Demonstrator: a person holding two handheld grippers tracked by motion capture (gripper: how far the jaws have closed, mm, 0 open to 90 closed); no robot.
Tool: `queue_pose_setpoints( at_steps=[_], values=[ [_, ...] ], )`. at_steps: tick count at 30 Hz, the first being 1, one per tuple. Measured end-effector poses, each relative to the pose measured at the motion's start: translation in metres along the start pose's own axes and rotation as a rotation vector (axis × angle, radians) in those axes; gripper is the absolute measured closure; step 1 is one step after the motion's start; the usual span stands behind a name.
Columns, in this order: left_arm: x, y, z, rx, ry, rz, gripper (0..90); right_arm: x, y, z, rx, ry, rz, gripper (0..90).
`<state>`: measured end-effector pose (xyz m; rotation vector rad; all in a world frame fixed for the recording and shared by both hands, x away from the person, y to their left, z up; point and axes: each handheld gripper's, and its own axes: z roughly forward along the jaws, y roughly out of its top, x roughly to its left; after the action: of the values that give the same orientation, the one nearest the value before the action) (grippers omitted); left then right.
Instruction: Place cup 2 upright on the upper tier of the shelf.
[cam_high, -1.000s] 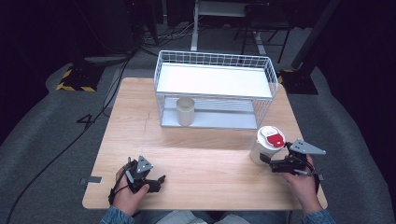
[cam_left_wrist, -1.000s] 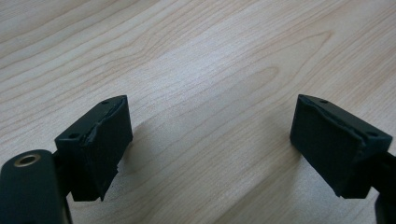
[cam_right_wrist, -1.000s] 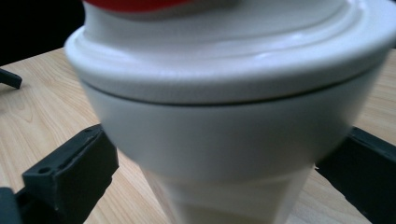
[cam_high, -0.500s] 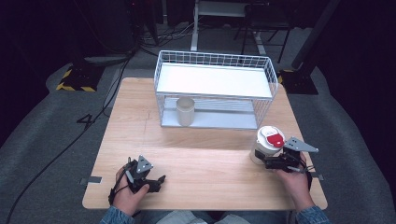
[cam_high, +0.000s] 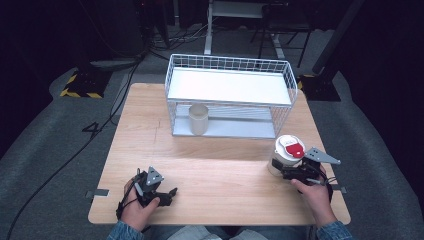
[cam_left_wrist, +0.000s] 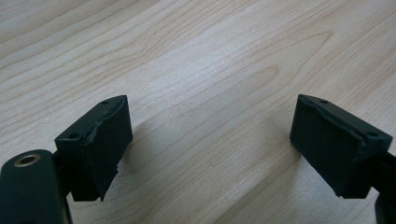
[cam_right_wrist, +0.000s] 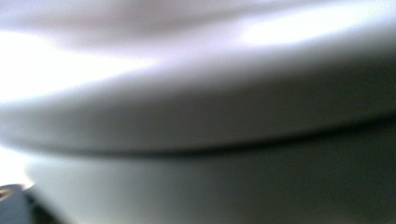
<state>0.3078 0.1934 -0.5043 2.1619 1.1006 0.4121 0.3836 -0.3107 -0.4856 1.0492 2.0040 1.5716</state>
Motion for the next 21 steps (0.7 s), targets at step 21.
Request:
queue_pose_setpoints(
  at_steps=[21],
  values=[
    [-0.0003,-0.0001,0.0001,-0.001,-0.001,-0.004,13.4,0.0051,0.0014,-0.0026,0.017,-0.07,-0.077,13.0]
  ],
)
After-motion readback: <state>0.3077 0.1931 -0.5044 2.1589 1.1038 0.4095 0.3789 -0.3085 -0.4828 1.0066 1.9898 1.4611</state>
